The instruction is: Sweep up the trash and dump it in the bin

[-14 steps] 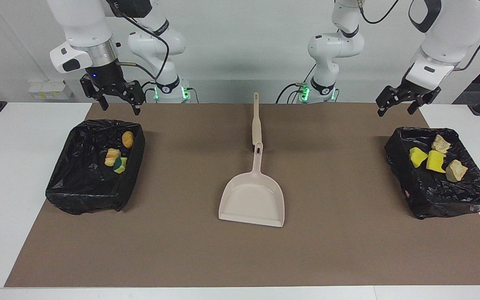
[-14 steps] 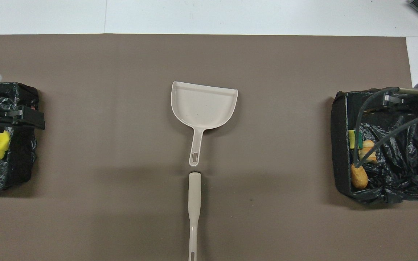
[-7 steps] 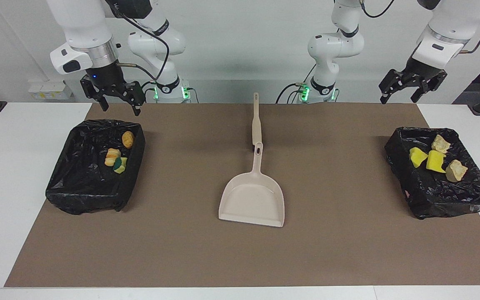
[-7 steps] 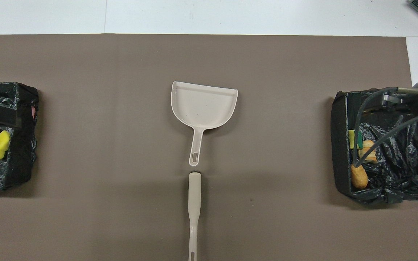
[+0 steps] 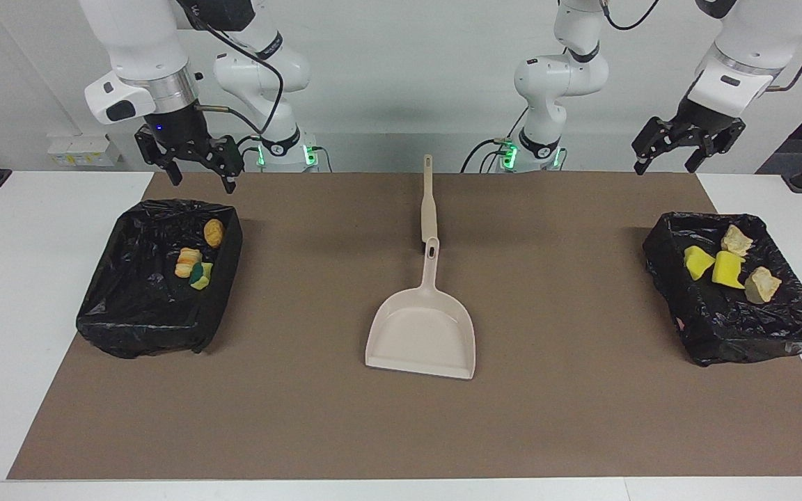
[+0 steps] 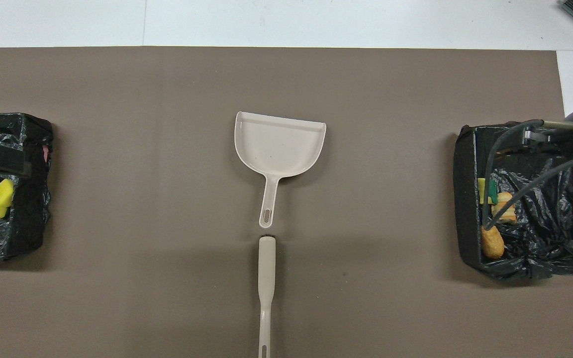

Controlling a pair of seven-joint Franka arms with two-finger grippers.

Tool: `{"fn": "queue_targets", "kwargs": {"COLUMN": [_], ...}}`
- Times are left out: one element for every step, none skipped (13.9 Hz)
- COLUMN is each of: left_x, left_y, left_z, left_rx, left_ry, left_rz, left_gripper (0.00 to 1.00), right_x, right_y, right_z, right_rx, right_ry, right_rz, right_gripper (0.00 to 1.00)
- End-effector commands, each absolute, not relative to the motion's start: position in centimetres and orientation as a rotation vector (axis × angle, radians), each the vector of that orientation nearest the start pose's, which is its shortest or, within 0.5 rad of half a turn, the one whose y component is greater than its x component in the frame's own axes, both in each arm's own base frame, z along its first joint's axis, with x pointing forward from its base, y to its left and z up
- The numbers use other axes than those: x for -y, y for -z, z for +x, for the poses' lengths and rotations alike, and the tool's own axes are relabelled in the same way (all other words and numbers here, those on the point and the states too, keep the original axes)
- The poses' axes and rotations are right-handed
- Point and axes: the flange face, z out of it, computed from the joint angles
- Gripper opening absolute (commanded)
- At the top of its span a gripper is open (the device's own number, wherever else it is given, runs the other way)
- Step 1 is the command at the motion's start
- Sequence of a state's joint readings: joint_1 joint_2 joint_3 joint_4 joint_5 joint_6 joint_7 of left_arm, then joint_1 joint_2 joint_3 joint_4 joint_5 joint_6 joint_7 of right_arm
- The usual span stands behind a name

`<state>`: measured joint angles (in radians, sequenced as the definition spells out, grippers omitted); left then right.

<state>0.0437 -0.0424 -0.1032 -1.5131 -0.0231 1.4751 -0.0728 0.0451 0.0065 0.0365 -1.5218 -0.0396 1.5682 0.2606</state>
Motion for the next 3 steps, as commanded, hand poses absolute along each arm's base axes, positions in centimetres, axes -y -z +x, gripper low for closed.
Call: {"fn": "queue_targets", "kwargs": {"left_x": [3.32,3.14,3.00], "left_y": [-66.58,-66.59,-66.60], "left_z": [52.48,52.51,52.52], "left_rx": [0.015,0.020,0.024], "left_ry": [0.026,0.028,0.028], "left_rz": [-3.176,-3.174,-3.176], "left_gripper": [1.00,1.00,1.00], "right_x": [-4.19,-4.19,-4.19], "right_y": [-64.44,-64.44,-64.44], "right_z": [55.03,55.03,55.03], "right_rx": [-0.269,-0.269,-0.269], "right_ry": [0.048,0.048,0.048], "right_rz": [-3.145,-3.145,-3.145], "right_gripper": [1.00,1.00,1.00]}}
